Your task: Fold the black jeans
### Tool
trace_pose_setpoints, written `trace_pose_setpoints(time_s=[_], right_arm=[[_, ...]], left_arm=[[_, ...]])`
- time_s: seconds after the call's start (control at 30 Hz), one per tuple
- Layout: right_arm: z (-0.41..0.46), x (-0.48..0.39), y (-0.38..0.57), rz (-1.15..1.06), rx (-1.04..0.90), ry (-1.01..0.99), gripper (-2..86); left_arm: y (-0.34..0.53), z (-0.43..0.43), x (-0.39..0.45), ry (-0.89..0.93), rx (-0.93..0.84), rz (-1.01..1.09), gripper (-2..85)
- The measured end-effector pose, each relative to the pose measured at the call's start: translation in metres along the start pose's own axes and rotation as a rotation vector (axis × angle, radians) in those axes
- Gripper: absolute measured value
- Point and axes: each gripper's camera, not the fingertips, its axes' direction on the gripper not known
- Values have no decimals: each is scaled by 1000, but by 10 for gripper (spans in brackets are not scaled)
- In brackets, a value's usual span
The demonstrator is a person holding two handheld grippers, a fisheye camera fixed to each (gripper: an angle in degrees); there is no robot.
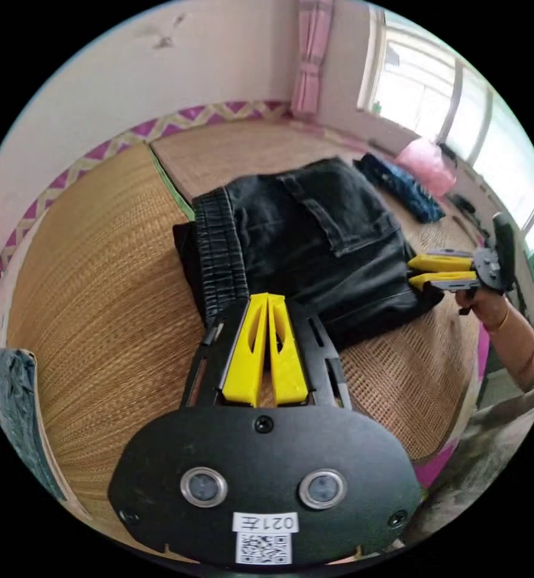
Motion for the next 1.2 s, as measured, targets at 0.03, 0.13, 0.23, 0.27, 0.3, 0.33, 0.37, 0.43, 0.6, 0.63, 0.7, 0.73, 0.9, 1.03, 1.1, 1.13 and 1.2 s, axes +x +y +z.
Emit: trace_pose_setpoints(time_s=[0.03,0.13,0.23,0.27,0.3,0.33,0.37,0.43,0.6,0.63,0.7,0.73,0.9,1.03,1.1,1.13,1.2], right_arm=[[8,1,17,3,2,-17,89],[18,7,37,8,-69,-30,82],[14,55,60,153,72,-89,84],[19,85,67,242,121,-136,87],[25,100,70,282,137,-167,91],[43,131,74,357,143,-234,99],[68,160,78,428,132,-316,111],[110,197,85,514,107,-436,125],[221,250,111,603,18,-728,147],[238,258,119,603,22,-775,144],[262,264,128,583,12,-823,137],[280,263,132,565,2,-866,129],[327,270,160,549,11,-897,60],[321,280,178,506,36,-915,31],[301,282,182,468,41,-880,27],[284,288,187,457,51,-861,25],[251,308,199,457,86,-826,24]], left_arm=[[0,2,-14,66,-24,-40,-9],[3,-7,-42,195,13,-122,-8],[18,-31,-86,213,209,-275,-4],[22,-31,-107,228,243,-342,2],[23,-27,-118,244,241,-375,5],[22,-14,-137,305,228,-415,35],[20,1,-153,353,206,-444,69],[12,28,-171,423,140,-459,123],[-9,84,-197,621,20,-442,169],[-16,94,-197,640,-8,-424,164],[-29,112,-191,622,-68,-405,145],[-36,117,-189,555,-105,-408,128],[-39,125,-193,582,-89,-405,68],[-44,105,-165,644,-7,-401,55],[-59,92,-137,672,29,-358,54],[-76,85,-116,699,53,-325,54],[-107,81,-80,734,83,-289,55]])
